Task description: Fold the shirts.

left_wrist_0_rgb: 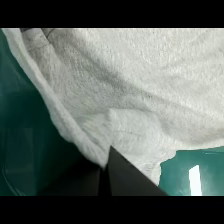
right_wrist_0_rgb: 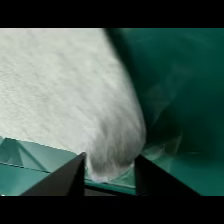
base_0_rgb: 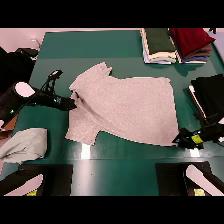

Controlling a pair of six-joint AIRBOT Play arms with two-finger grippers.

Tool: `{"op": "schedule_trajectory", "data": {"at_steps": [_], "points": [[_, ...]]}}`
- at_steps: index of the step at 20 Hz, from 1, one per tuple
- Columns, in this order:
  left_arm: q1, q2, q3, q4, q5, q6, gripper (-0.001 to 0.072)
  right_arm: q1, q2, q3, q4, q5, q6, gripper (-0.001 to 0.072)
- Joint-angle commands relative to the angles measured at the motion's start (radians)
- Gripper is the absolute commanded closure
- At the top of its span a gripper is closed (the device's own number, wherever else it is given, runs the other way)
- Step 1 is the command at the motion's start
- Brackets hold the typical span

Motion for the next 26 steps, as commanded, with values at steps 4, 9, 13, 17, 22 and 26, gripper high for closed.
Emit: {"op": "schedule_trajectory", "data": {"at_steps": [4,9,13,17,22,26], "points": [[0.0,0.099,0.059,0.013,-0.004,-0.005,0.0685,0.27,0.061,0.146,0.069,-0.083,-0.011,0.0698],[0.0,0.301,0.404,0.055,-0.003,-0.011,0.0684,0.343,0.257,0.621,0.069,-0.108,-0.009,0.0698],[0.0,0.357,0.762,0.111,0.008,-0.055,0.0685,0.274,0.333,1.029,0.061,-0.193,-0.01,0.0698],[0.0,0.357,1.006,0.169,0.025,-0.08,0.0686,0.113,0.339,1.312,0.062,-0.141,-0.01,0.0698],[0.0,0.343,1.062,0.24,0.0,-0.126,0.0686,-0.046,0.276,1.485,0.077,-0.013,-0.006,0.0699],[0.0,0.213,1.061,0.235,-0.23,-0.143,0.0684,0.066,0.118,1.508,0.116,0.112,0.024,0.07]]}}
